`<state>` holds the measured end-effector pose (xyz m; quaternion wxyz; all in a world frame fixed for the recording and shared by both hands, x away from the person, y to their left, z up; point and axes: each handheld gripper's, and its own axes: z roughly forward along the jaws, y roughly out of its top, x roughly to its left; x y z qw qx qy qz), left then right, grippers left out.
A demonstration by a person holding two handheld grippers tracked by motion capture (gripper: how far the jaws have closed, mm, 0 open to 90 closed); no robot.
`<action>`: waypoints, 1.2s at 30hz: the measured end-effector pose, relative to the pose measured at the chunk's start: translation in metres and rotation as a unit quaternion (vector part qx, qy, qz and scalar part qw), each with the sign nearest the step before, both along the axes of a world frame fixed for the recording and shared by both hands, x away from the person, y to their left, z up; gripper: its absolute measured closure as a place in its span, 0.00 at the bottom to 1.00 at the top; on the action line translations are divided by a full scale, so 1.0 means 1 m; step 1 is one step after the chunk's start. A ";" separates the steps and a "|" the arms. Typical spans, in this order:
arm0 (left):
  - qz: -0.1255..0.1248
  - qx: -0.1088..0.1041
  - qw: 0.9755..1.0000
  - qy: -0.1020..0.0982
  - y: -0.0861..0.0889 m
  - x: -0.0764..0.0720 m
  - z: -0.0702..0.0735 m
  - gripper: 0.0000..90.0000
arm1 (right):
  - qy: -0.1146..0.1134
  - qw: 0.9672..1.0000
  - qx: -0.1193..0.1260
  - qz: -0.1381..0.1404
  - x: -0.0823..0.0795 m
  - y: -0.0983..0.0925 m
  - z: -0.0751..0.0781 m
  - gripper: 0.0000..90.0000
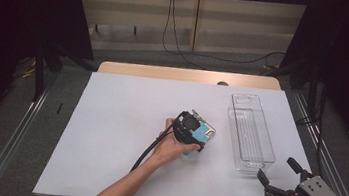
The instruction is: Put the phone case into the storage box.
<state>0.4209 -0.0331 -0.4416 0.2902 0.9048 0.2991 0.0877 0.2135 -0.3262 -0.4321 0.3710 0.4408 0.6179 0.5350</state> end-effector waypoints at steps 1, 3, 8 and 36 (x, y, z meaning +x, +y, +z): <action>0.003 -0.004 1.000 -0.002 0.001 0.000 0.001 0.19 | 0.000 1.000 0.000 0.000 0.000 0.000 0.000 0.00; 0.003 -0.007 1.000 -0.003 0.003 -0.001 0.004 0.19 | 0.000 1.000 0.000 0.000 0.000 0.000 0.000 0.00; 0.001 -0.014 1.000 -0.017 0.009 -0.005 0.012 0.19 | 0.001 1.000 -0.001 0.000 0.000 0.000 0.000 0.00; -0.001 -0.055 0.996 -0.071 0.045 -0.037 0.039 0.19 | 0.017 1.000 -0.002 0.003 0.004 0.008 0.001 0.00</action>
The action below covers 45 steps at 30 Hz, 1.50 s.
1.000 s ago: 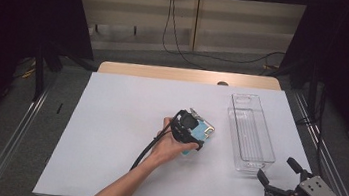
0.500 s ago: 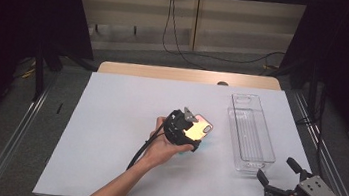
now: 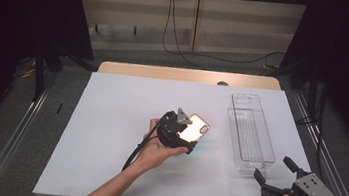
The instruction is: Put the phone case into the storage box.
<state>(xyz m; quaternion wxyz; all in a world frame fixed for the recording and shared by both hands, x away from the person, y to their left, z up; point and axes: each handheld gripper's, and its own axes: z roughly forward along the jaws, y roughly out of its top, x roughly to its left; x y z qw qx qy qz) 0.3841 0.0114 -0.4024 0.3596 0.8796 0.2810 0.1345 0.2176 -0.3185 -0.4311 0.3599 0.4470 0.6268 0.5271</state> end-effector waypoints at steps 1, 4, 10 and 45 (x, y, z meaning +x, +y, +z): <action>-0.001 -0.002 1.000 -0.003 0.002 -0.001 0.001 0.19 | 0.001 1.000 0.001 -0.001 0.000 0.001 0.000 0.00; -0.004 -0.005 1.000 -0.011 0.008 -0.005 0.004 0.19 | 0.004 1.000 0.000 -0.001 0.001 0.004 0.001 0.00; 0.001 -0.009 1.000 -0.017 0.019 -0.013 0.006 0.19 | 0.017 1.000 0.001 0.006 0.005 0.015 0.004 0.00; 0.016 0.006 0.997 -0.074 0.053 -0.040 -0.004 0.19 | 0.140 0.982 0.034 0.121 0.065 0.100 0.024 0.12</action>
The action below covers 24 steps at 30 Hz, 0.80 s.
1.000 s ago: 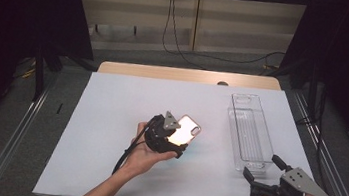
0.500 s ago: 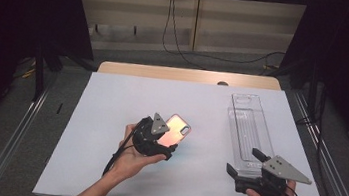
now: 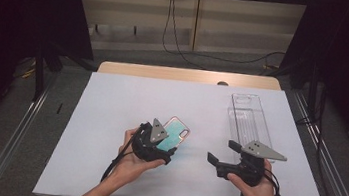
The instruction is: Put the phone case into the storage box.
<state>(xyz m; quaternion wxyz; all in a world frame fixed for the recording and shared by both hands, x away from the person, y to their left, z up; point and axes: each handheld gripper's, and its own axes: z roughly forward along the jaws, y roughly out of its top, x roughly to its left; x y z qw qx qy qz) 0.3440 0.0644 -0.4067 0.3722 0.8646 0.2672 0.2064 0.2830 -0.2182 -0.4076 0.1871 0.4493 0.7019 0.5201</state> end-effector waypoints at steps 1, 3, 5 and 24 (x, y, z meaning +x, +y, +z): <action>-0.001 0.000 1.000 -0.004 -0.001 -0.001 0.000 0.19 | 0.003 1.000 0.000 -0.002 0.001 0.001 0.000 0.12; -0.004 -0.001 1.000 -0.007 -0.003 -0.002 0.000 0.19 | 0.018 1.000 0.004 -0.001 0.004 0.003 0.000 0.12; -0.007 -0.001 1.000 -0.012 -0.005 -0.005 0.000 0.19 | 0.034 0.999 0.010 0.004 0.005 0.006 0.000 0.13; -0.006 -0.008 0.999 -0.050 -0.015 -0.017 0.001 0.19 | 0.174 0.984 0.022 0.032 0.030 0.027 0.012 0.36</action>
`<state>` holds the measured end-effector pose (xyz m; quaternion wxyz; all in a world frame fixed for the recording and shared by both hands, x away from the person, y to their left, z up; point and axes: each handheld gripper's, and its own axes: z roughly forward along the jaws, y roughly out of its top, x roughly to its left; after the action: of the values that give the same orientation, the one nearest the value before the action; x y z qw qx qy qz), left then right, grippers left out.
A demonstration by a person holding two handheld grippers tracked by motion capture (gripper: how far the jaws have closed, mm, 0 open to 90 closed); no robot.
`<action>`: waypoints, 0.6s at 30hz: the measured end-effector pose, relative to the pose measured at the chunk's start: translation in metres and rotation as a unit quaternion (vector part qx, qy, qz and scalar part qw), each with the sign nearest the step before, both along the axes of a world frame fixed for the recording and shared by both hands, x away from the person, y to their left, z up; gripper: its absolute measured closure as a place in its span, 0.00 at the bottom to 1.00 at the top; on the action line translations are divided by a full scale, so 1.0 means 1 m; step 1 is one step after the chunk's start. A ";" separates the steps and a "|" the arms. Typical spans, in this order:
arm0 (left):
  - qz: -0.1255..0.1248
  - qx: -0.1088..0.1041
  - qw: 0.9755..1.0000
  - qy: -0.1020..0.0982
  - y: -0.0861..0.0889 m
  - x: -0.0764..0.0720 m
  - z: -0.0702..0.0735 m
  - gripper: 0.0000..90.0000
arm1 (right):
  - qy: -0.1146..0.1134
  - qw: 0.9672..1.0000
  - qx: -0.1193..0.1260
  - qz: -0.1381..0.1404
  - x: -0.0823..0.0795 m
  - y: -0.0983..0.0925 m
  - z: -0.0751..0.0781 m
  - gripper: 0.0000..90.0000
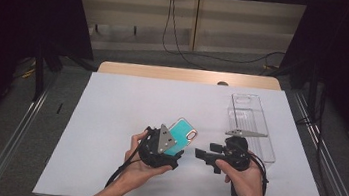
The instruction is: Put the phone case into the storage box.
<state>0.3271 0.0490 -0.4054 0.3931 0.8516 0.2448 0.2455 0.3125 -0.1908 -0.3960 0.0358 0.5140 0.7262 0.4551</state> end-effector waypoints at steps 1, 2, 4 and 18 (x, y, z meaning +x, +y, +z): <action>-0.001 0.002 1.000 -0.001 0.000 0.000 0.000 0.19 | 0.002 1.000 0.000 -0.002 0.001 0.001 0.001 0.37; -0.001 0.003 1.000 -0.001 0.000 0.000 0.000 0.19 | 0.009 1.000 0.002 -0.002 0.002 0.001 0.001 0.39; 0.000 0.001 1.000 -0.001 0.000 0.000 0.000 0.19 | 0.014 1.000 0.005 0.003 0.004 0.003 0.002 0.40; 0.006 -0.003 1.000 -0.019 -0.004 -0.003 0.000 0.19 | 0.009 1.000 0.000 -0.025 0.016 0.006 0.008 0.45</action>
<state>0.3242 0.0446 -0.4050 0.3988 0.8441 0.2434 0.2630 0.3290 -0.1850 -0.3881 0.0403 0.5357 0.7136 0.4497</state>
